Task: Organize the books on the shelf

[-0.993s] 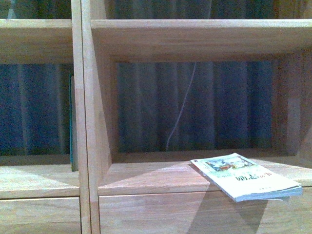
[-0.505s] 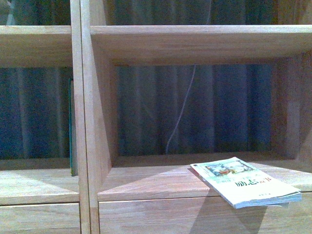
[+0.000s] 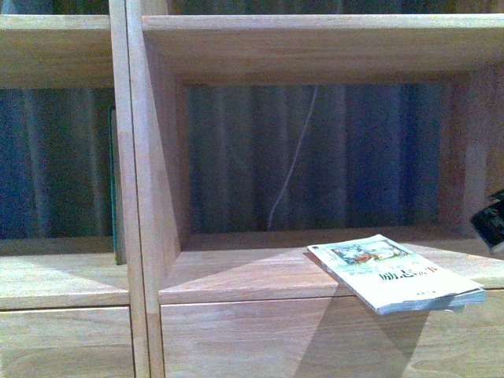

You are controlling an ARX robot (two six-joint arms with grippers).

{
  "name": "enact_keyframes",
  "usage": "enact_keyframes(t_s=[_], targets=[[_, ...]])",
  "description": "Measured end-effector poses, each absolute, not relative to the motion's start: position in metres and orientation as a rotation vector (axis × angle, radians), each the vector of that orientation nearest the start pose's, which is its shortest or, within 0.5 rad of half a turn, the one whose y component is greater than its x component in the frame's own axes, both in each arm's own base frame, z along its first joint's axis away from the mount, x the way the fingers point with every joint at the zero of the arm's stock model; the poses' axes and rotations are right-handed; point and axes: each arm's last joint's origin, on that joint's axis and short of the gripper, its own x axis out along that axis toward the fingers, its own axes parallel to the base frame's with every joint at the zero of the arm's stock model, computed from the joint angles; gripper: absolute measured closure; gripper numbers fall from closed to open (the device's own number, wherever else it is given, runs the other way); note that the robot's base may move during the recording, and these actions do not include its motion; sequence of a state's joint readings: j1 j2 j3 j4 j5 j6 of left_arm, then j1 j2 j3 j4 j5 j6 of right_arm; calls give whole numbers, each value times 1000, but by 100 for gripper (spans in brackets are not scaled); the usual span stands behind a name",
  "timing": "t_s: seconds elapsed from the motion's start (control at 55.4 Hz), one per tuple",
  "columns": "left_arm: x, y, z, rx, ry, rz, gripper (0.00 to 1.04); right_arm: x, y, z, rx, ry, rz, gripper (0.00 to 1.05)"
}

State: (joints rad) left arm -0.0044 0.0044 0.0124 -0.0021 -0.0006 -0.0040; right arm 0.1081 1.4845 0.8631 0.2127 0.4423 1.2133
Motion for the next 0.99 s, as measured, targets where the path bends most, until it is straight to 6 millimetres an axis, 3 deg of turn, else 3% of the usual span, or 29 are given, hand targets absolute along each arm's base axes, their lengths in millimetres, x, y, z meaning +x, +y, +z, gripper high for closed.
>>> enact_keyframes(t_s=[0.307,0.993], targets=[[97,0,167,-4,-6,-4,7,361,41,228,1257,238,-502,7],[97,0,167,-4,-6,-4,7,404,72,211,1394,325,-506,7]])
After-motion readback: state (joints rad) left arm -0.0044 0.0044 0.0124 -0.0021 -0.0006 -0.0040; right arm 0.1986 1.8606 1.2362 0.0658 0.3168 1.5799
